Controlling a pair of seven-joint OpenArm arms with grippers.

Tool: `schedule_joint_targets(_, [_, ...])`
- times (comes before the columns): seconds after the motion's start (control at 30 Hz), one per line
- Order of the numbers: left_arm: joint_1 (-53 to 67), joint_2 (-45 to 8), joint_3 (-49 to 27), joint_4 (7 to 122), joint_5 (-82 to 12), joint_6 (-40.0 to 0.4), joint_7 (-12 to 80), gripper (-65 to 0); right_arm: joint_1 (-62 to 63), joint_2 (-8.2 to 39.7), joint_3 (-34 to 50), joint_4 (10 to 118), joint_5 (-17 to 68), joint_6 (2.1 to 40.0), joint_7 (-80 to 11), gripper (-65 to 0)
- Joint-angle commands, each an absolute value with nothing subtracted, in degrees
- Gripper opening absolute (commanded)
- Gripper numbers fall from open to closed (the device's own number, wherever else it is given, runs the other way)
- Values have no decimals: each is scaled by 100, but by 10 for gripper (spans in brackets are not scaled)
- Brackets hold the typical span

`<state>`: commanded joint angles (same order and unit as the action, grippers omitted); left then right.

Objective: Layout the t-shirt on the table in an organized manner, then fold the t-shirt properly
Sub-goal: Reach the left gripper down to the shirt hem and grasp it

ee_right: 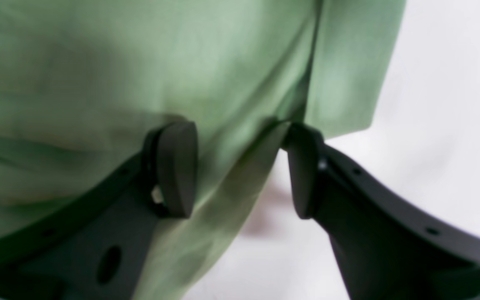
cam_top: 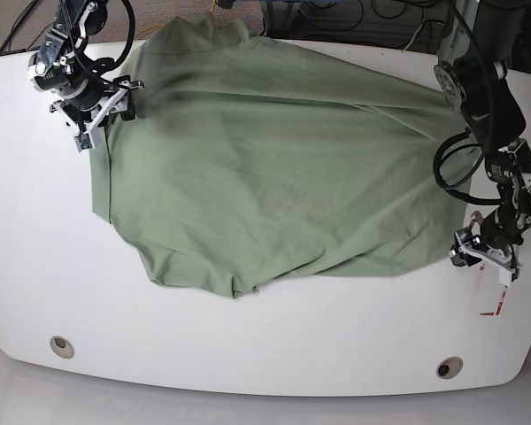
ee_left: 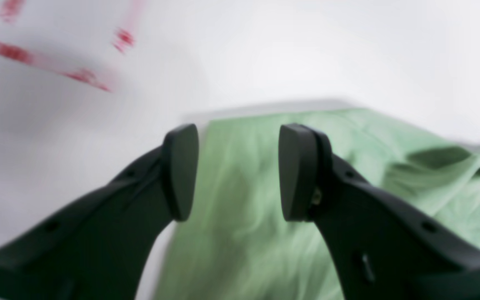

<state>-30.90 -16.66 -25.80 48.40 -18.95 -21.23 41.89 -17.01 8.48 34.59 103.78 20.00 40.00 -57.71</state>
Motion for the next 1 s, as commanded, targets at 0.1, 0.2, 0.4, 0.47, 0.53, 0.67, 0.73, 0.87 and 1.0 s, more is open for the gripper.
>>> schedule_joint_targets(0.1, [-3222,-1675,-2492,4295,-1895,-2062,3899,-357,-1701,857,3459,10378,2211,4000,-5771,-315])
schedule_joint_targets(0.2, [-3222,-1675,-2492,4022,-1886,-1736,3653,-357,-1701,857,3459,10378,2246,4000,-5771,-315])
schedule_joint_targets(0.4, [-3152,-1684,-2484,4031,-1569,-1692,3618,-357,-1701,857,3459,10378,2273,4000,-5771,-315])
schedule_joint_targets(0.47, [-3143,-1684,-2484,4031,-1429,-1692,3618,-357,-1701,857,3459,10378,2273,4000,-5771,-315])
schedule_joint_targets(0.53, [-3143,-1727,-2492,4031,-1305,-1692,3618,-357,-1701,857,3459,10378,2273,4000,-5771,-315])
schedule_joint_targets(0.67, [-3134,-1798,-2492,4040,-1200,-1701,3618,-357,-1701,857,3459,10369,2273,4000,-5771,-315])
schedule_joint_targets(0.73, [-3002,-1807,-2492,4092,-1209,-1701,3618,-360,-1701,857,3459,10369,2273,4000,-5771,-315])
schedule_joint_targets(0.87, [-2791,-1912,-2492,4708,-1226,-1763,3644,-358,-1701,857,3459,10369,2273,4000,-5771,-315])
schedule_joint_targets(1.0, [-2571,-1895,-2492,5226,-1226,-2229,3969,-358,-1701,857,3459,10369,2273,4000,-5771,-315])
